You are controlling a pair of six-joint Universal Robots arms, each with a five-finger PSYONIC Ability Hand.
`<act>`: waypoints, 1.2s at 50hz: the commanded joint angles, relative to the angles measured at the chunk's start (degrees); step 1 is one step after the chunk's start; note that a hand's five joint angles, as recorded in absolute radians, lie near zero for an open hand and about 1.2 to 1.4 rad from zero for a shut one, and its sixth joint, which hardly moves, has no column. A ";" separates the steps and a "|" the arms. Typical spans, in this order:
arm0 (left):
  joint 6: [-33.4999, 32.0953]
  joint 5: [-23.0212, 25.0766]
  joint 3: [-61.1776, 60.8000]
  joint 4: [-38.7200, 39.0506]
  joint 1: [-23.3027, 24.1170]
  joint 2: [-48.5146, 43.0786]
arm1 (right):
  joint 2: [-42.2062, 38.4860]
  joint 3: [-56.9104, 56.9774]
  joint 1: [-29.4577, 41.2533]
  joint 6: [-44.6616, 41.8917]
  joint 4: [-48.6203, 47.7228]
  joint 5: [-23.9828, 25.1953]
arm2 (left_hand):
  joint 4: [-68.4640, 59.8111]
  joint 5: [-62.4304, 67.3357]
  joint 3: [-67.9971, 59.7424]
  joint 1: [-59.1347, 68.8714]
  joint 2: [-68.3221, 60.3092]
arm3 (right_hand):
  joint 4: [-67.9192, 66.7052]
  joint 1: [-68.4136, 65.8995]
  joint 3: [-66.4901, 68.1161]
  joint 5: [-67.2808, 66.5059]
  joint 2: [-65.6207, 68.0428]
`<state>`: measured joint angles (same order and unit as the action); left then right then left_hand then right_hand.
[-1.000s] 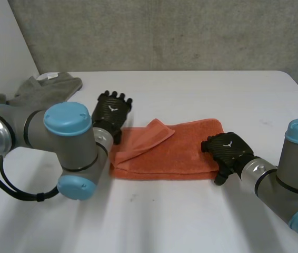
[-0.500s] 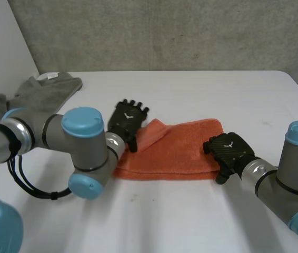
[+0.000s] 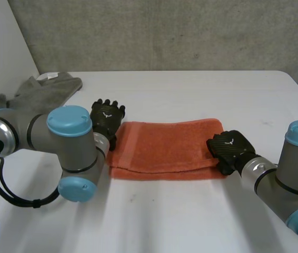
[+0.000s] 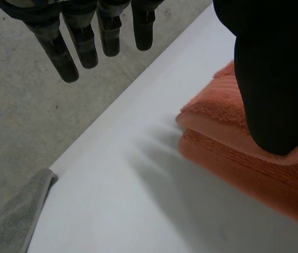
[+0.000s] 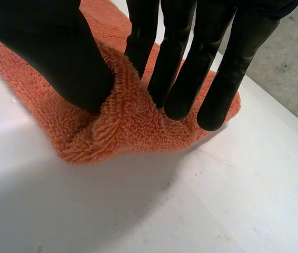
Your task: Fold the laundry.
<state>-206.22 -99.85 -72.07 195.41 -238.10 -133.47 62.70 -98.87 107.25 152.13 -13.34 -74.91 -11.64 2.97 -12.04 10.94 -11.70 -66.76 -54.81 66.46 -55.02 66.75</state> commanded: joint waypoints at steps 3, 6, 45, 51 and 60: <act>0.03 -0.08 -6.14 -0.55 -0.17 6.37 | 1.10 -1.67 -3.79 -4.37 2.18 -0.32 | 0.92 -2.25 1.32 -0.22 0.98 | -13.24 -25.19 13.54 -14.98 13.25; 0.47 0.01 -8.69 -0.56 -0.35 9.62 | 3.39 -2.56 -7.92 -9.20 4.55 -0.32 | 1.43 -2.75 1.83 -0.72 1.48 | -13.24 -25.19 13.54 -14.98 13.25; 14.88 6.24 -5.01 -0.55 5.10 13.06 | 5.68 13.52 7.46 19.60 4.55 4.77 | 1.43 -2.76 1.83 -0.73 1.49 | 56.76 44.81 -56.46 55.02 -56.75; 15.50 7.48 -3.69 -4.41 7.20 8.15 | -2.22 19.32 7.45 19.18 13.42 4.60 | 1.09 -2.42 1.49 -0.39 1.15 | 56.76 44.81 -56.46 55.02 -56.75; 14.80 3.35 -2.72 -11.71 7.91 2.69 | -13.39 28.46 7.45 12.41 23.27 3.98 | 1.26 -2.59 1.66 -0.56 1.32 | 56.76 44.81 -56.46 55.02 -56.75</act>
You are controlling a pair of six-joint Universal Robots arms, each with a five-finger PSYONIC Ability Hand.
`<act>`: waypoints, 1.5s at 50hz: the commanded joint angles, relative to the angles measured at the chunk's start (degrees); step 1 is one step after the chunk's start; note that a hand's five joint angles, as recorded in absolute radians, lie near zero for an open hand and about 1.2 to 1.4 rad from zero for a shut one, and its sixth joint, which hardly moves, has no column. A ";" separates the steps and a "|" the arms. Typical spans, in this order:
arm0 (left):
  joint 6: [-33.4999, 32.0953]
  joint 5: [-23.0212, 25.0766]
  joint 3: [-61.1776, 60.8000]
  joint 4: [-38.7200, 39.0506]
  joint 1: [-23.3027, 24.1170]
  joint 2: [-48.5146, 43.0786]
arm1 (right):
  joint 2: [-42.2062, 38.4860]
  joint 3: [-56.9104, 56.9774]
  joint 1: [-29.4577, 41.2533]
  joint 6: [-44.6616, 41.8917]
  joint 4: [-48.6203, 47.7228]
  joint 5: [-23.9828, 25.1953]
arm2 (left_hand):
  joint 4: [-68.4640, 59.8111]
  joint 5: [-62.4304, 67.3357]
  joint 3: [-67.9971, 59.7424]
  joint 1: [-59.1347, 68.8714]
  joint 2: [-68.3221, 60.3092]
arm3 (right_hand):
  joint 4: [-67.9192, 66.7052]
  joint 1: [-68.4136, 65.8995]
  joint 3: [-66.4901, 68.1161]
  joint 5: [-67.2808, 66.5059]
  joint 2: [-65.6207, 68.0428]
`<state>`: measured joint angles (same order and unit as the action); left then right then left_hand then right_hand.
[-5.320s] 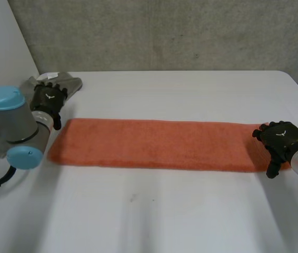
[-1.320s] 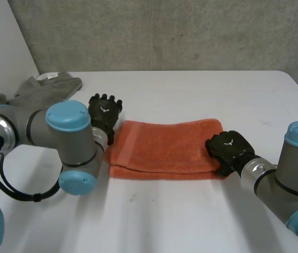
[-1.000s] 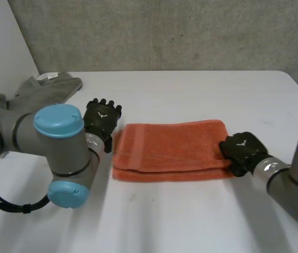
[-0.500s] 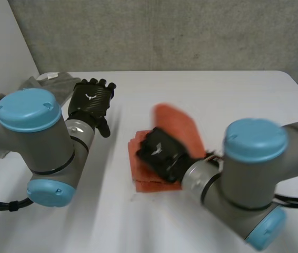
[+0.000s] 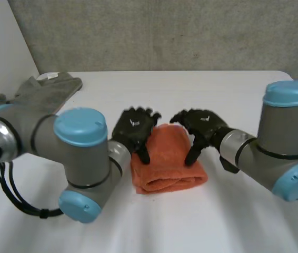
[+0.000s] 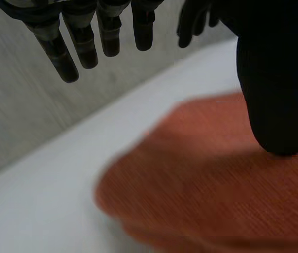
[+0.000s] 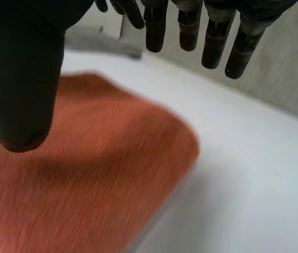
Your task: Fold the laundry.
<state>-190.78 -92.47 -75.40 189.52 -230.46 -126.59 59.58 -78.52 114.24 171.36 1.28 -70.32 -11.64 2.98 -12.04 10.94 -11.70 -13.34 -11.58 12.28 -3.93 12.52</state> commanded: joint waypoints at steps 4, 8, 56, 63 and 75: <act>-1.79 -6.06 1.84 -8.72 -0.16 -4.81 | -12.64 10.05 0.46 -9.82 10.76 -2.27 | 1.26 -2.59 1.66 -0.55 1.32 | 3.34 1.58 -2.28 3.93 -2.52; -2.58 -5.97 1.93 -10.66 -0.60 -4.28 | -11.59 10.05 0.46 -11.23 10.94 -5.26 | 1.26 -2.59 1.66 -0.55 1.32 | 3.34 1.58 -2.28 3.93 -2.52; 6.91 16.88 3.07 -19.28 -7.46 21.03 | -2.97 -14.30 -5.78 9.16 -4.44 -0.78 | 0.75 -2.09 1.16 -0.05 0.81 | -5.48 -7.24 6.54 -4.89 6.30; 6.91 16.88 2.80 -19.28 -7.37 20.94 | -4.20 -12.36 -4.20 11.79 -6.11 -0.87 | 0.92 -2.26 1.32 -0.22 0.98 | -13.39 -15.15 14.45 -12.81 14.21; 6.91 16.88 2.45 -19.19 -7.46 20.86 | -6.66 -9.11 -2.00 14.00 -6.11 -1.04 | 0.75 -2.09 1.16 -0.05 0.81 | -15.75 -17.51 16.81 -15.16 16.57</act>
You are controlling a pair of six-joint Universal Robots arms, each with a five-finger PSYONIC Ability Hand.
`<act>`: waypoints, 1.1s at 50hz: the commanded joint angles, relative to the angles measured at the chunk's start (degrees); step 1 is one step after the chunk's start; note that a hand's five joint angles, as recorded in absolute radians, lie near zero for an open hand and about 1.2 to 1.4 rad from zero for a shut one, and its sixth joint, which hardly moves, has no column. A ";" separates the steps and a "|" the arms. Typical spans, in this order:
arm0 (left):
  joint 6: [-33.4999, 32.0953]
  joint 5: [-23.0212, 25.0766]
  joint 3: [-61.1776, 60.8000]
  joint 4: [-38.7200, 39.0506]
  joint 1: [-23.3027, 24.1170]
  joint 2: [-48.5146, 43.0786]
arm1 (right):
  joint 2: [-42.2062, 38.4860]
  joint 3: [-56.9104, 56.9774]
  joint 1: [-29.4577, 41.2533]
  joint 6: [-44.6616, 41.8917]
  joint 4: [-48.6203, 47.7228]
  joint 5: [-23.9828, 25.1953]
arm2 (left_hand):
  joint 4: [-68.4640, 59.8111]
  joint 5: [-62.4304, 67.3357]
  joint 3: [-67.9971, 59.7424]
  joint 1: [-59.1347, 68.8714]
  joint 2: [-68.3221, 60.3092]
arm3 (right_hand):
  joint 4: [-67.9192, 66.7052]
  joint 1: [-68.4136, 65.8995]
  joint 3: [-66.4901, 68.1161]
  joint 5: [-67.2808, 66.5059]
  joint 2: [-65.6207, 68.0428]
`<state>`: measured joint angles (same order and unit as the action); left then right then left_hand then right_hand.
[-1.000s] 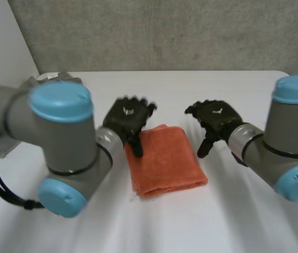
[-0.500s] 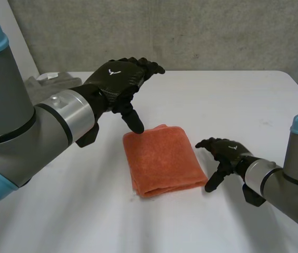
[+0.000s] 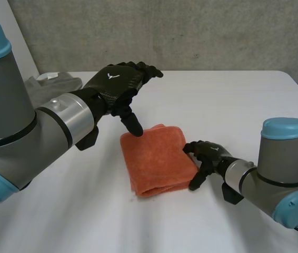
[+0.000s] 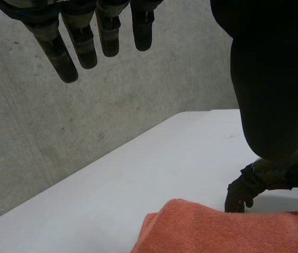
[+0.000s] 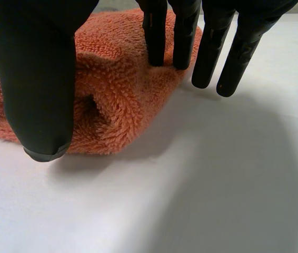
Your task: Fold the laundry.
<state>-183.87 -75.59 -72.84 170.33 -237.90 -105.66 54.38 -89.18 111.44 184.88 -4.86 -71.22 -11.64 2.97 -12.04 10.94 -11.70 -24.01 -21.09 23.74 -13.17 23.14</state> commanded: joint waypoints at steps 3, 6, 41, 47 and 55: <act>0.00 0.01 -0.11 0.00 -0.02 -0.07 | -1.91 2.35 1.59 1.01 0.03 -0.24 | 0.75 -2.08 1.16 -0.05 0.81 | -5.92 -8.83 6.19 -6.76 6.79; 0.00 0.01 -0.20 0.00 -0.02 -0.33 | -2.08 3.22 2.11 1.62 0.03 -0.32 | 0.75 -2.08 1.16 -0.05 0.81 | -6.26 -9.17 6.53 -7.10 7.13; 0.00 -0.26 -0.37 0.09 -0.28 -3.40 | -25.96 53.45 -3.66 -7.24 15.83 -0.85 | 0.25 -1.58 0.65 0.46 0.31 | -55.99 -58.91 56.26 -56.83 56.86; 0.00 -0.35 -0.46 0.00 -0.28 -4.11 | -35.47 73.68 -11.85 -8.04 20.06 -3.57 | 0.25 -1.58 0.65 0.46 0.31 | -55.99 -58.91 56.26 -56.83 56.86; 0.00 -0.43 -0.46 0.00 -0.28 -4.99 | -42.25 87.35 -23.79 -16.45 18.06 -11.48 | 0.25 -1.58 0.65 0.46 0.31 | -55.99 -58.91 56.26 -56.83 56.86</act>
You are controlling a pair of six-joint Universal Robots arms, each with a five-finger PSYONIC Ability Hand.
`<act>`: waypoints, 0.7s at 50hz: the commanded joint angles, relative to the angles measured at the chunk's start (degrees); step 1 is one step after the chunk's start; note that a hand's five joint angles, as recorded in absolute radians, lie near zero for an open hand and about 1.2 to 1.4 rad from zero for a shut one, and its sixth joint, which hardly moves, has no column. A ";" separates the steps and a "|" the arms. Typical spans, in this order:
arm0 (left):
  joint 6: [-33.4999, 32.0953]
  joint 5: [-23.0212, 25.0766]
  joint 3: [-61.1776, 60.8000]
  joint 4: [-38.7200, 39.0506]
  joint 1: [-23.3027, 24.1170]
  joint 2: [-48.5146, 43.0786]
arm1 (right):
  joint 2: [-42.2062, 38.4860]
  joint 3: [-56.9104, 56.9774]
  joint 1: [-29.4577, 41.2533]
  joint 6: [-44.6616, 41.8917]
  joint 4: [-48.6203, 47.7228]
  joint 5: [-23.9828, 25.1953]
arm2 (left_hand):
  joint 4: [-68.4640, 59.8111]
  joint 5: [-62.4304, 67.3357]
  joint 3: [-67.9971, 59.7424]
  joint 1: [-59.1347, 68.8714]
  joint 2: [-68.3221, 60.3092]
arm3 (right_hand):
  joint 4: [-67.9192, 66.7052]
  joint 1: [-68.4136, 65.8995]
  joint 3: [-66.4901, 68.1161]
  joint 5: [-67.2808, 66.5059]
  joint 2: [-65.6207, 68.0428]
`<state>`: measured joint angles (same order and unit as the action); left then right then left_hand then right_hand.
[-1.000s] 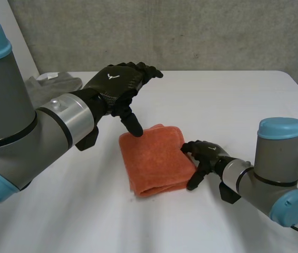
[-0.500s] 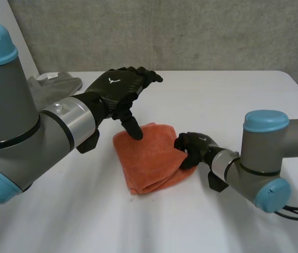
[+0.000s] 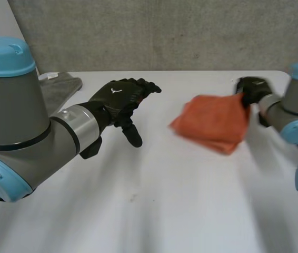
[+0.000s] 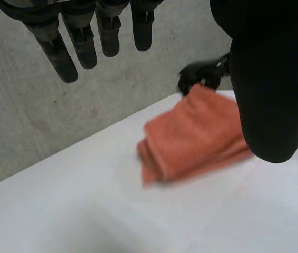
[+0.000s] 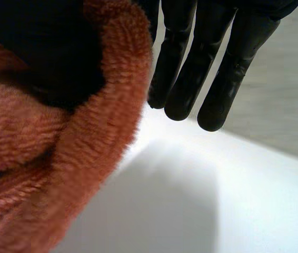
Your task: Fold the laundry.
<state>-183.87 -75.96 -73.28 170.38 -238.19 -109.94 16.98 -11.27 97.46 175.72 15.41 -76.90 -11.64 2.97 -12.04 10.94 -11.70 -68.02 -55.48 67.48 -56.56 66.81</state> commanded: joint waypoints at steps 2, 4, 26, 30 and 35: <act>0.00 -0.07 -0.02 -0.05 0.01 -0.81 | -4.85 8.64 -11.58 -10.30 -3.45 -6.16 | 0.25 -1.58 0.65 0.46 0.31 | -11.98 -24.52 12.52 -13.44 13.19; 0.00 -0.07 -0.10 -0.05 0.01 -0.89 | -5.20 7.76 -13.42 -14.76 -3.81 -7.90 | 0.25 -1.58 0.65 0.46 0.31 | -11.98 -24.52 12.52 -13.44 13.19; 0.88 -0.07 -0.02 -0.05 0.01 -2.30 | -6.79 5.82 -18.45 -22.97 0.32 -16.00 | 0.08 -1.41 0.48 0.62 0.14 | -11.98 -24.52 12.52 -13.44 13.19; 0.97 -0.15 -0.02 -0.05 0.01 -2.39 | -5.65 5.30 -18.09 -22.88 0.94 -16.00 | 0.08 -1.41 0.48 0.62 0.14 | 58.02 45.48 -57.48 56.56 -56.81; 0.88 -0.24 -0.02 -0.05 -0.08 -2.21 | -2.05 0.82 -18.18 -23.58 3.04 -14.60 | 0.25 -1.58 0.65 0.46 0.31 | 58.02 45.48 -57.48 56.56 -56.81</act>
<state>-182.91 -76.08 -73.31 170.34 -238.19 -112.26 11.50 -6.42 79.24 152.72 16.49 -92.77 -11.64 2.97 -12.04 10.94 -11.70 -18.84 -13.17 18.55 -9.66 17.64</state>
